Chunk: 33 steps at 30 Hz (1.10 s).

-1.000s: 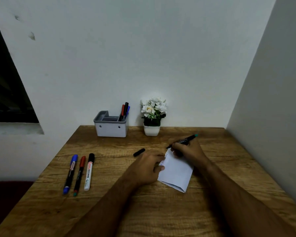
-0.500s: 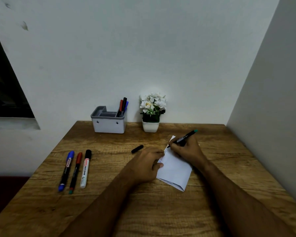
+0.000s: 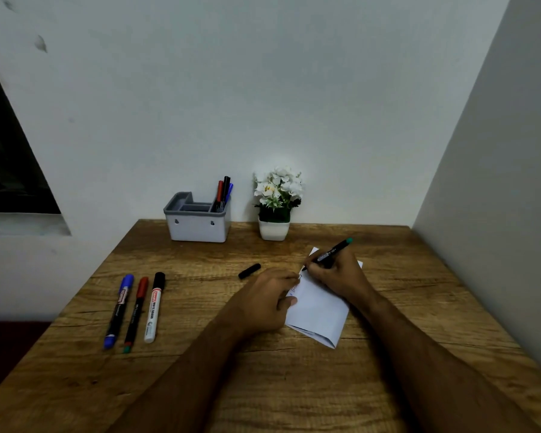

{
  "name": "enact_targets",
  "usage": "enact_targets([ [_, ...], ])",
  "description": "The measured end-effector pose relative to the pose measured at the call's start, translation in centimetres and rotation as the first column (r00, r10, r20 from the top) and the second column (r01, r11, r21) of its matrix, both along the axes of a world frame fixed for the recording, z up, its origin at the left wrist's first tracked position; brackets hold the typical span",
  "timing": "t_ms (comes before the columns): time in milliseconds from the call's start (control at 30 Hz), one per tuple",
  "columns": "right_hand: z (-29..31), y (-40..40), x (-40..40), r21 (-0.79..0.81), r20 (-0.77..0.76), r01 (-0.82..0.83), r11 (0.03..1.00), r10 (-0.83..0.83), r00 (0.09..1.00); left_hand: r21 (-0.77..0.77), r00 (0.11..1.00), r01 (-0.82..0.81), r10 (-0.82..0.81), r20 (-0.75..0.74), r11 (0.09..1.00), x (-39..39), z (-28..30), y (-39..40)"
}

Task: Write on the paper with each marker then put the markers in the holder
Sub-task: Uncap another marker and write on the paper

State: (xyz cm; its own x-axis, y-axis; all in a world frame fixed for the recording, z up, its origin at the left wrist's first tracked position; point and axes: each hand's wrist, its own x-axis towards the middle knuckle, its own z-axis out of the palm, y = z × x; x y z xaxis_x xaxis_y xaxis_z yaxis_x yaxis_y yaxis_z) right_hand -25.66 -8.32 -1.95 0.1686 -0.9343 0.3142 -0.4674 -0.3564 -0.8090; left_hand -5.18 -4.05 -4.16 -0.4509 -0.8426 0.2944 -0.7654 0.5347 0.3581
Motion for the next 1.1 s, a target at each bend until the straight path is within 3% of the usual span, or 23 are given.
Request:
enact_targets([
  [1100, -0.74, -0.77, 0.08, 0.012, -0.013, 0.066, 0.998, -0.066, 0.998, 0.004, 1.000, 0.013, -0.013, -0.024, 1.000, -0.04, 0.52, 0.12],
])
